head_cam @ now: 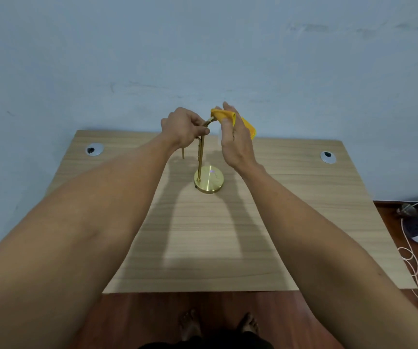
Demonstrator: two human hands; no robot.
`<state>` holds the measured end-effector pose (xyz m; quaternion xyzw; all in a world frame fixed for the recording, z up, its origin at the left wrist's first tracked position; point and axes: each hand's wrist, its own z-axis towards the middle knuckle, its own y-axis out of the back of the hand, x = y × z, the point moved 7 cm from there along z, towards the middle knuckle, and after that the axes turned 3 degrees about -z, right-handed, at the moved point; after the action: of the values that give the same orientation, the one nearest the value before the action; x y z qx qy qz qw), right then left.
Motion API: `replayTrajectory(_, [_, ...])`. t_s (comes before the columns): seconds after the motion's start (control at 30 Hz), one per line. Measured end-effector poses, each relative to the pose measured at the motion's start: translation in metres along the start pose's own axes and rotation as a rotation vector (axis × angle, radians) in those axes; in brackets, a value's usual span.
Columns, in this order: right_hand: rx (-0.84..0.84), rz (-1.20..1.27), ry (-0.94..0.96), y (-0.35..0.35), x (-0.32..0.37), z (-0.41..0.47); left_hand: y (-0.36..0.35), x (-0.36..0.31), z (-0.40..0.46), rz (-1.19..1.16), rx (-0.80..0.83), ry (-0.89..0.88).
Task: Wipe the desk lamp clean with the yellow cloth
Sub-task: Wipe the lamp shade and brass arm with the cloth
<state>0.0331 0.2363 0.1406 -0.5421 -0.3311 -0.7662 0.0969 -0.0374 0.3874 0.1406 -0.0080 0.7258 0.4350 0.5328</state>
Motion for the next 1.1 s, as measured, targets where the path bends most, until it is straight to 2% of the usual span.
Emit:
replayTrajectory(0.1, [-0.071, 0.02, -0.072, 0.001, 0.004, 0.003, 0.001, 0.001, 0.001, 0.007, 0.003, 0.009])
replayTrajectory(0.23, [0.047, -0.134, 0.098, -0.008, 0.007, -0.006, 0.001, 0.002, 0.002, -0.002, 0.031, 0.004])
replayTrajectory(0.37, [-0.044, -0.072, -0.015, 0.003, 0.001, -0.001, 0.002, 0.002, 0.003, -0.014, 0.039, 0.006])
replayTrajectory(0.5, [0.131, -0.385, 0.31, -0.011, 0.002, -0.011, 0.002, 0.003, 0.004, -0.008, 0.059, 0.004])
replayTrajectory(0.53, [0.126, -0.41, 0.33, -0.007, -0.004, -0.011, 0.003, 0.002, 0.004, -0.008, 0.057, 0.0])
replayTrajectory(0.63, [-0.012, -0.341, 0.146, 0.008, -0.008, -0.005, 0.003, 0.002, 0.004, 0.024, 0.051, -0.009])
replayTrajectory(0.67, [-0.008, -0.351, 0.129, 0.006, -0.004, -0.004, 0.003, 0.001, 0.005, 0.026, 0.053, -0.011])
replayTrajectory(0.8, [0.139, -0.495, 0.408, -0.017, 0.007, -0.01, 0.004, 0.002, 0.006, 0.03, 0.059, -0.021])
replayTrajectory(0.83, [0.137, -0.492, 0.425, -0.016, 0.003, -0.012, 0.004, 0.002, 0.006, 0.027, 0.056, -0.023])
replayTrajectory(0.97, [-0.027, -0.319, 0.147, 0.0, 0.0, -0.007, 0.003, 0.003, 0.007, 0.011, 0.06, -0.021])
replayTrajectory(1.0, [-0.031, -0.319, 0.135, -0.003, 0.004, -0.006, 0.003, 0.004, 0.007, 0.007, 0.062, -0.017])
replayTrajectory(1.1, [0.074, -0.456, 0.36, -0.019, 0.01, -0.011, 0.005, 0.004, 0.007, 0.008, 0.062, -0.021])
